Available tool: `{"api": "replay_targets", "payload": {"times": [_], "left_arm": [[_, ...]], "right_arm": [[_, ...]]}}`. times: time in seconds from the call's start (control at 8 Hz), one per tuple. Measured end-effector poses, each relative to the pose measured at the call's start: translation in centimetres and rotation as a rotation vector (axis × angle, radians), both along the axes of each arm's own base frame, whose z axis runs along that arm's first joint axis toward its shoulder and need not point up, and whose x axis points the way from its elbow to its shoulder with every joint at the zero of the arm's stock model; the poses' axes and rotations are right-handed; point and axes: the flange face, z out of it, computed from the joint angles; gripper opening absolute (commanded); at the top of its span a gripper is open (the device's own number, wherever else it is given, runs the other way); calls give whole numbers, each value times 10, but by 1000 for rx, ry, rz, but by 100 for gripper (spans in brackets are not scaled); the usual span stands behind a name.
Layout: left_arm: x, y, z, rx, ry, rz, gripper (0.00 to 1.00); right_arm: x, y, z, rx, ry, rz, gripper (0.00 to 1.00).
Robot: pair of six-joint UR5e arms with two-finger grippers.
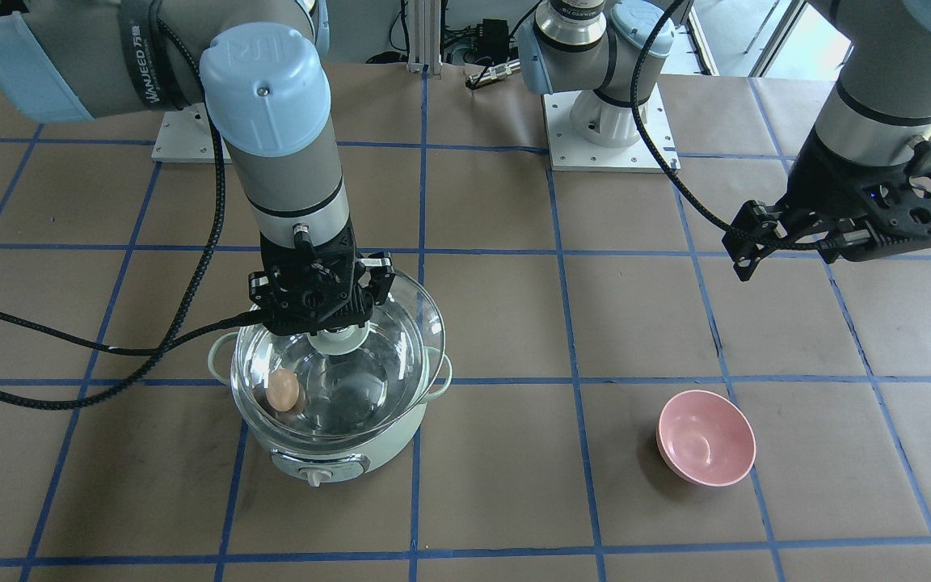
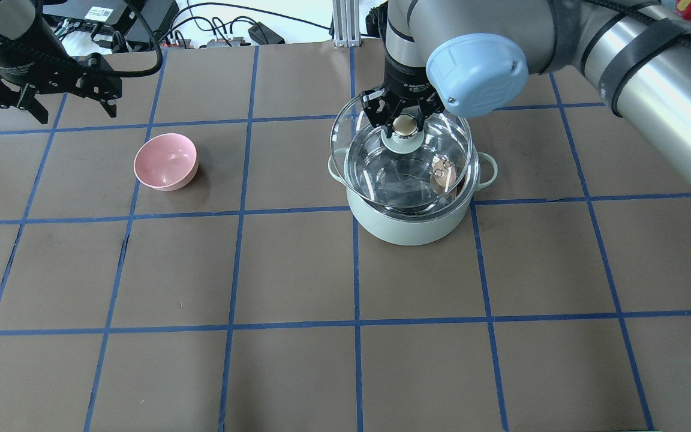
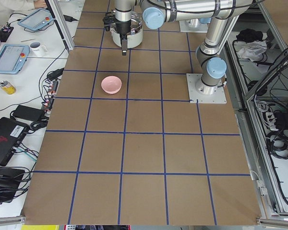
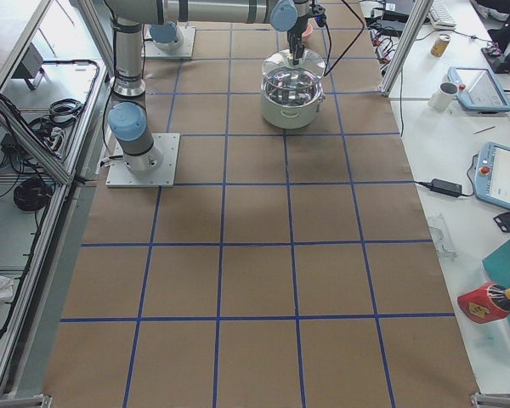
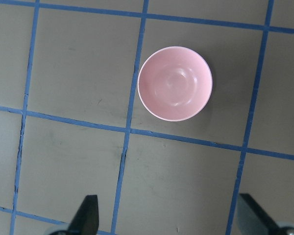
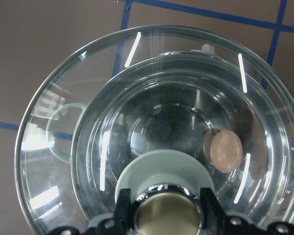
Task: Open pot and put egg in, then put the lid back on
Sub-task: 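Carry the glass lid back over the pot with the right gripper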
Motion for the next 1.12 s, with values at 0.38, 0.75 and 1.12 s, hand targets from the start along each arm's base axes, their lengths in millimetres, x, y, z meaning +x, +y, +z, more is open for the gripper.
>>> {"api": "replay_targets", "payload": {"times": [0.38, 0.75, 1.12], "left_arm": [[-9, 5, 8, -27, 78, -2, 100], [-10, 7, 12, -36, 103, -6, 100], [-11, 8, 12, -35, 106, -7, 100]], "right_arm": [[-1, -6, -14, 23, 4, 21, 0], [-20, -13, -16, 47, 0, 44, 0], [-27, -16, -26, 76, -12, 42, 0]]}}
